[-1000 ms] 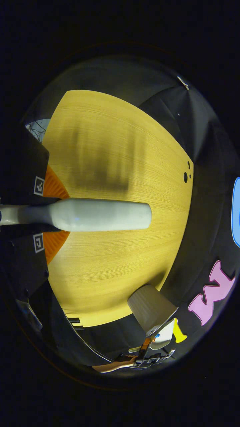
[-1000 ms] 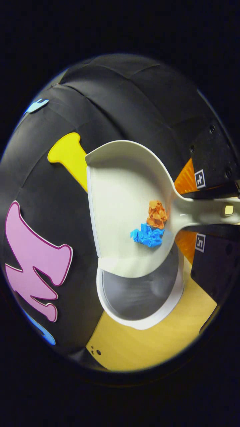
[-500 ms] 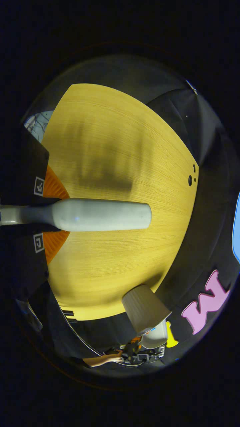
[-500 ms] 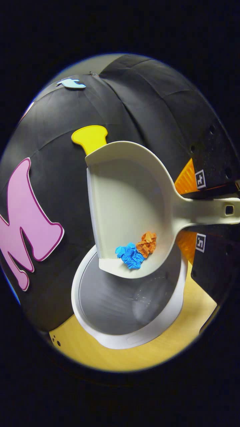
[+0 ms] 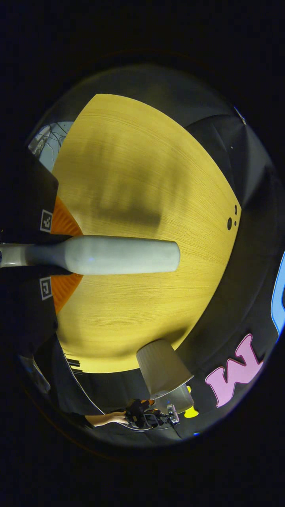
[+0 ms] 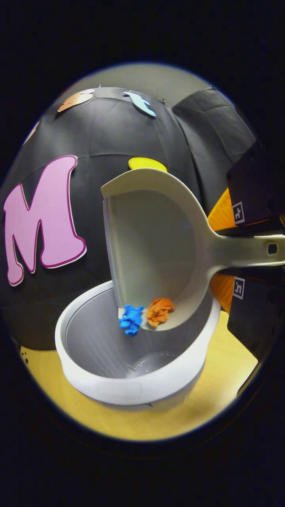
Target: Pick up the small broom and dustpan from the desktop, sweep the trash into the dustpan with the broom, and then empty the trash into the garbage bin.
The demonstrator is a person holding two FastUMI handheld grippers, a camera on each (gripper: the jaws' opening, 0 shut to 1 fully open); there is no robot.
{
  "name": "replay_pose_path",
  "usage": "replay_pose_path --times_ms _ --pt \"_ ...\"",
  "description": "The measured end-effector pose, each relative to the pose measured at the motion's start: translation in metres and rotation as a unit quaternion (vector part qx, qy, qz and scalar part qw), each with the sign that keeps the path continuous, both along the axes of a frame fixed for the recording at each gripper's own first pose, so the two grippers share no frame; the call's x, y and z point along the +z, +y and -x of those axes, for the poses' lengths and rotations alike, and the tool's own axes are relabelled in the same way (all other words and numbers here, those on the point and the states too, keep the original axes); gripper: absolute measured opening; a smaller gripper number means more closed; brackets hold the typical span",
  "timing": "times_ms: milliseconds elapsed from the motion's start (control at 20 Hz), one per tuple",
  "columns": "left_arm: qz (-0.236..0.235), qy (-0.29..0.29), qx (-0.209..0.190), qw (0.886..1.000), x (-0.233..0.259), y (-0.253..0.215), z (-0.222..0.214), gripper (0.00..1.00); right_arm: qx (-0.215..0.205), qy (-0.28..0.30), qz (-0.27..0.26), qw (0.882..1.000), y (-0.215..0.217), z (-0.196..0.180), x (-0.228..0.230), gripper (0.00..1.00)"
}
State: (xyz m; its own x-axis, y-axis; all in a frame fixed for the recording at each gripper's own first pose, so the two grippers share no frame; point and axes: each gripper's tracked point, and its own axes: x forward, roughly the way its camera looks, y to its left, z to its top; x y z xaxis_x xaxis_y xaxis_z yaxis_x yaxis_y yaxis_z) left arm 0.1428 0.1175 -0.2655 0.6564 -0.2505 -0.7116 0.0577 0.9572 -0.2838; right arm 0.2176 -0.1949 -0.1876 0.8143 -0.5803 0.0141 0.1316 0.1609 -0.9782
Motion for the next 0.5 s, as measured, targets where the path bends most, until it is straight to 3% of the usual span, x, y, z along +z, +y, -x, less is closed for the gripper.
replay_pose_path --times_ms 200,400,500 --pt "-0.005 0.0 -0.01 1.0 0.0019 0.0002 -0.0016 0.28 0.008 0.009 0.03 0.999 0.0039 0.0027 0.0012 0.33" --pt "-0.02 0.002 -0.023 1.0 -0.0019 0.0003 -0.0034 0.26 0.007 0.017 0.011 1.0 0.0044 0.0043 -0.0009 0.34" --pt "-0.022 0.003 -0.028 0.999 -0.0029 -0.0026 -0.0041 0.27 0.002 0.014 -0.025 1.0 0.0034 0.0041 -0.0048 0.34"
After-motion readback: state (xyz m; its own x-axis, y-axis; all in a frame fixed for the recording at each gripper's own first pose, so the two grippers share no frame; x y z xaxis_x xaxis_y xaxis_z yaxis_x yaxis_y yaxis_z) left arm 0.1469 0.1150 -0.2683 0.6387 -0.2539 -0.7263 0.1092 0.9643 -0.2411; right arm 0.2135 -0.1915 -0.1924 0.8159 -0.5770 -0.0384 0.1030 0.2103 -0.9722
